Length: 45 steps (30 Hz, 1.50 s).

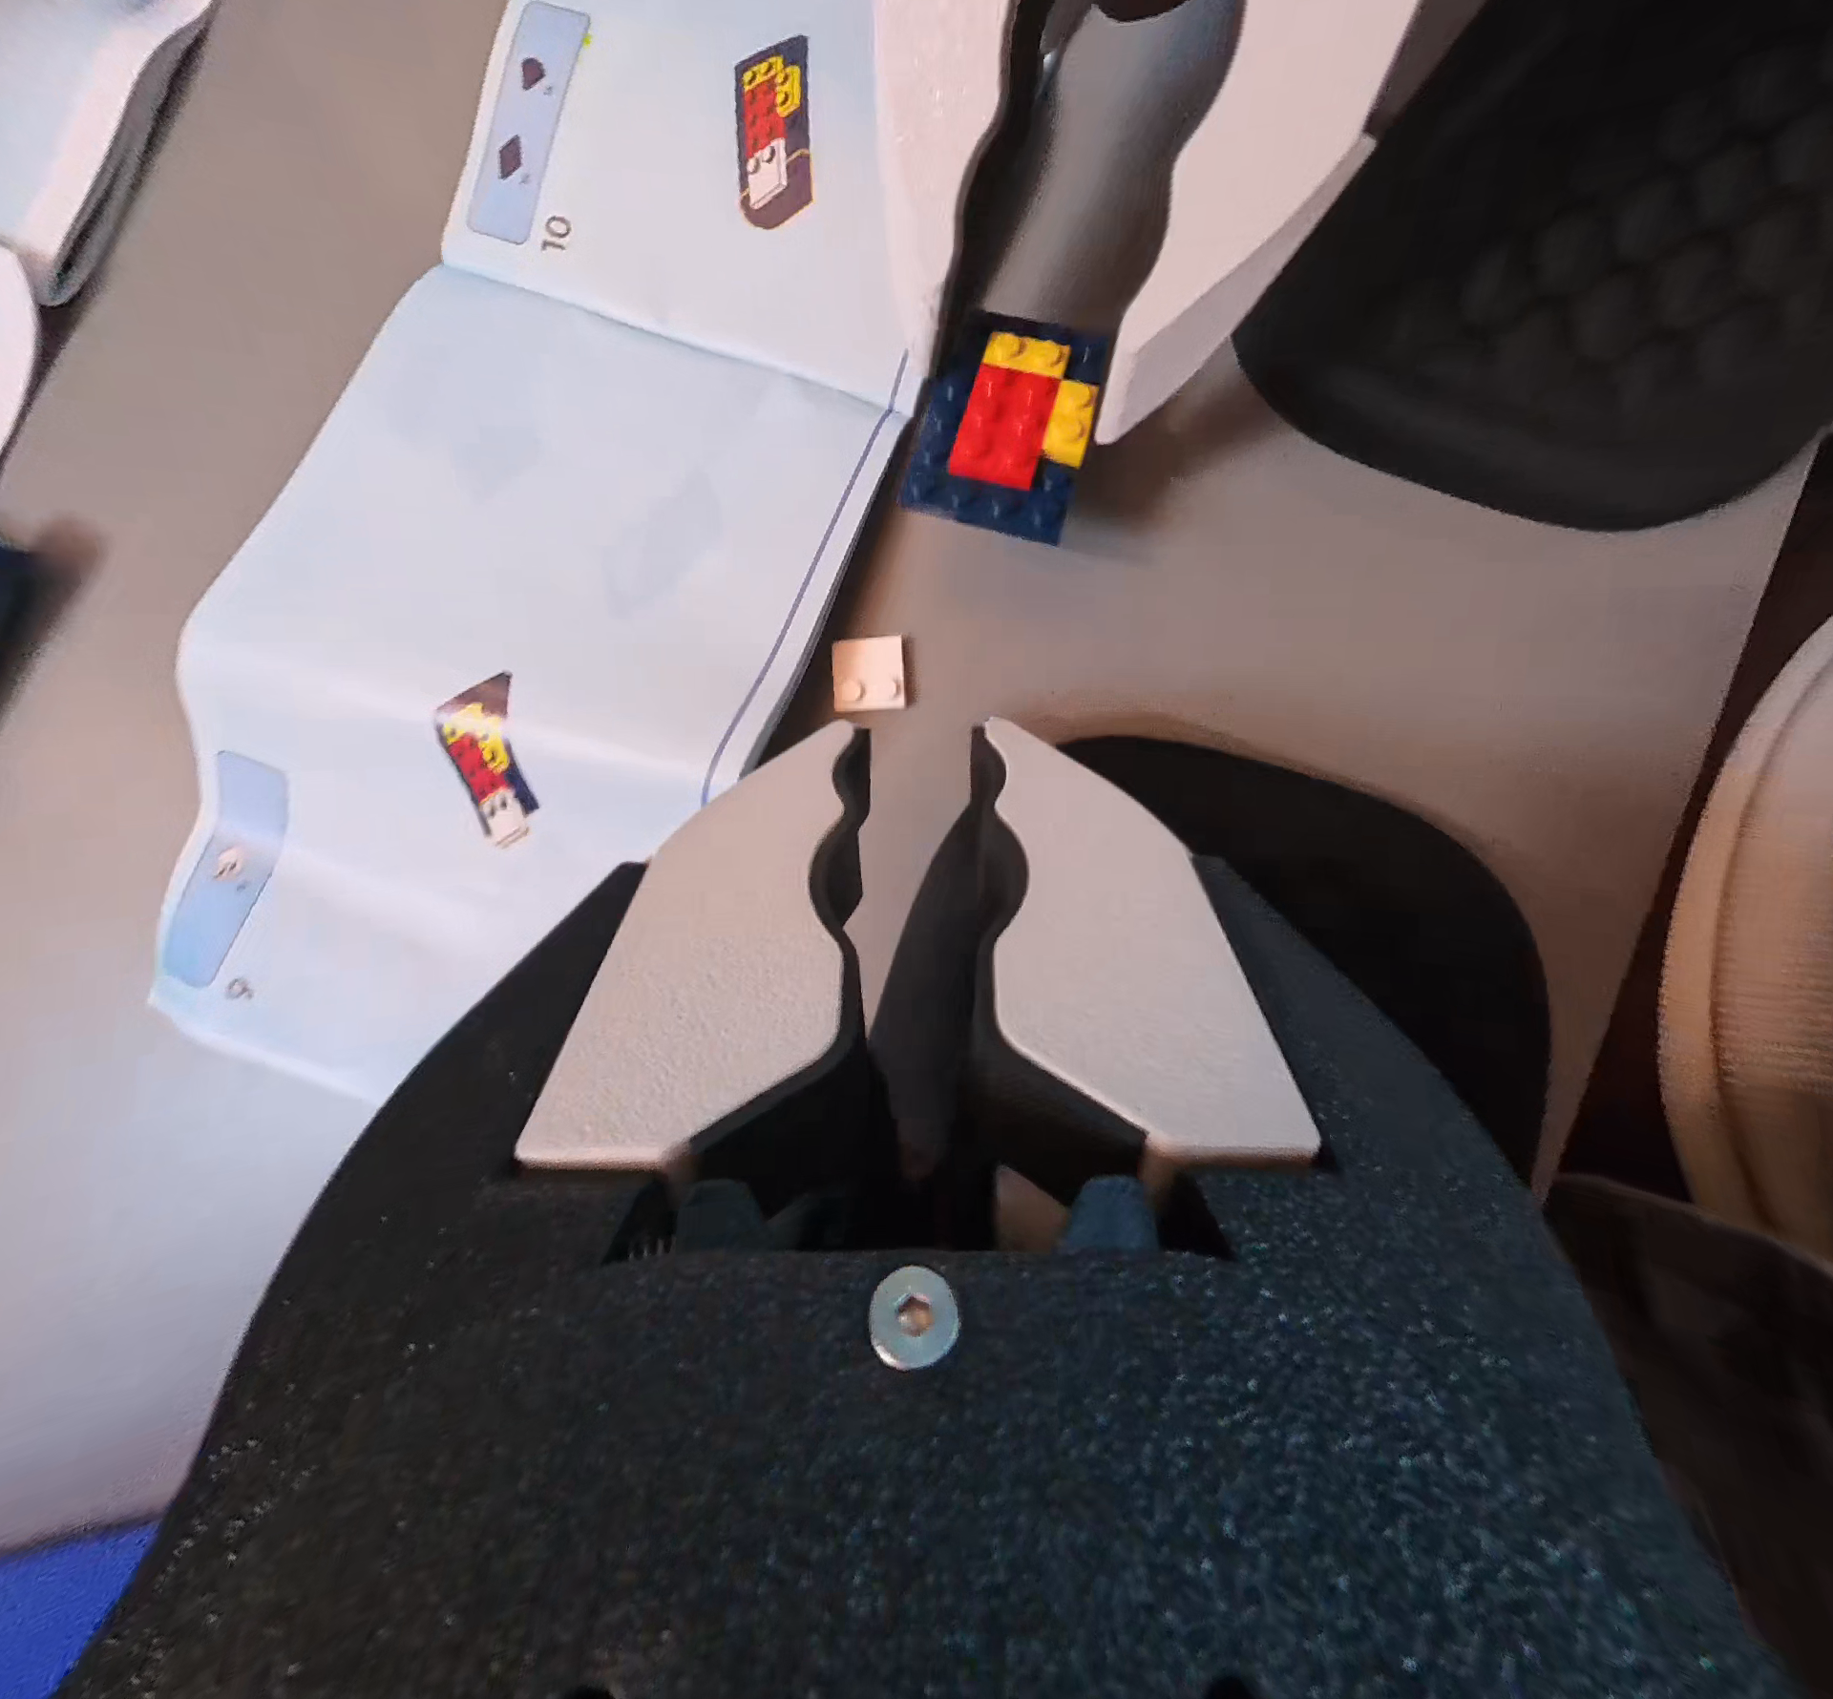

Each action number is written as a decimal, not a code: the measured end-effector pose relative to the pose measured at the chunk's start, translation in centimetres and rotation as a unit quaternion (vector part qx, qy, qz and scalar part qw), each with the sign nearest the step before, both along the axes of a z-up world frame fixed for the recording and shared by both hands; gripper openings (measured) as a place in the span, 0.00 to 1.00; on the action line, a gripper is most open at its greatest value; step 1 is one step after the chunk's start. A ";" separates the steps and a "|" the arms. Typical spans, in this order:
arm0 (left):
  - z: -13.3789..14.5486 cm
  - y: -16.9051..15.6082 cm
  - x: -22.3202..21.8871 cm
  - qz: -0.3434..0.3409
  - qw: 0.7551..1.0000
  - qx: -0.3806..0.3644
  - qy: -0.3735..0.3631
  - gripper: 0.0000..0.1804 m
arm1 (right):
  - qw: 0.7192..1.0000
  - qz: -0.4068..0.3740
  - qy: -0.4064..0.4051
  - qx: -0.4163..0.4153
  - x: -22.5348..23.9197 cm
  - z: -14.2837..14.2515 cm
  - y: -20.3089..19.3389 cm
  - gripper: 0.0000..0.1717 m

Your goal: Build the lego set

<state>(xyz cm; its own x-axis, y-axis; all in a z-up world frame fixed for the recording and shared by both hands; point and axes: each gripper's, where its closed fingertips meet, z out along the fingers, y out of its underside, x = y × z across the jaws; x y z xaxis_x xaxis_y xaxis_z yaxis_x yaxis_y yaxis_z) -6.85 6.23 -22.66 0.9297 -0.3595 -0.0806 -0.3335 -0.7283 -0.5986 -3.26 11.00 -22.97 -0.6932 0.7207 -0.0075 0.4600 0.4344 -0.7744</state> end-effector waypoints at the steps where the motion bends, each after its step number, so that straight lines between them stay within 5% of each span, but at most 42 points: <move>1: -0.4 0.4 0.0 -0.002 1.000 -0.003 0.001 0.11 | 1.000 0.003 -0.002 -0.003 0.0 0.0 -0.2 0.19; 9: -2.8 1.3 -0.2 -0.013 0.998 -0.065 -0.014 0.15 | 1.000 0.000 -0.007 -0.007 -0.1 -0.3 -0.1 0.19; 14: -2.1 0.0 2.6 -0.030 0.989 -0.096 -0.110 0.16 | 1.000 -0.001 -0.001 -0.017 -0.1 0.0 0.1 0.19; 21: -1.7 0.4 0.5 -0.109 0.990 -0.086 -0.006 0.17 | 0.999 -0.014 0.008 -0.031 0.0 0.6 1.0 0.19; 27: -1.9 -0.8 4.7 -0.155 0.962 -0.166 -0.150 0.16 | 0.999 -0.031 0.022 -0.026 -0.1 1.1 1.9 0.19; 31: -1.3 0.5 2.8 -0.156 0.979 -0.111 -0.070 0.19 | 0.997 -0.043 0.031 -0.047 -0.1 1.7 2.6 0.19; 35: -2.0 1.4 2.6 -0.178 0.976 -0.111 -0.063 0.21 | 0.997 -0.053 0.034 -0.044 -0.1 1.8 3.1 0.19; 42: -2.6 2.4 2.4 -0.331 0.940 -0.064 0.051 0.17 | 0.996 -0.056 0.040 -0.050 0.3 2.0 3.6 0.19; 45: -2.6 2.5 2.7 -0.372 0.925 -0.069 0.034 0.13 | 0.996 -0.057 0.042 -0.052 0.4 2.1 3.6 0.19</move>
<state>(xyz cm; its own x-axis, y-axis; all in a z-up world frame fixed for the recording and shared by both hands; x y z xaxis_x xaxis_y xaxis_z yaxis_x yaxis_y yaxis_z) -4.17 8.68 -25.30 0.4148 -0.9092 -0.0355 -0.8071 -0.3497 -0.4757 -2.84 14.64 -20.86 -0.6086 0.7929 -0.0311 0.4331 0.2991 -0.8503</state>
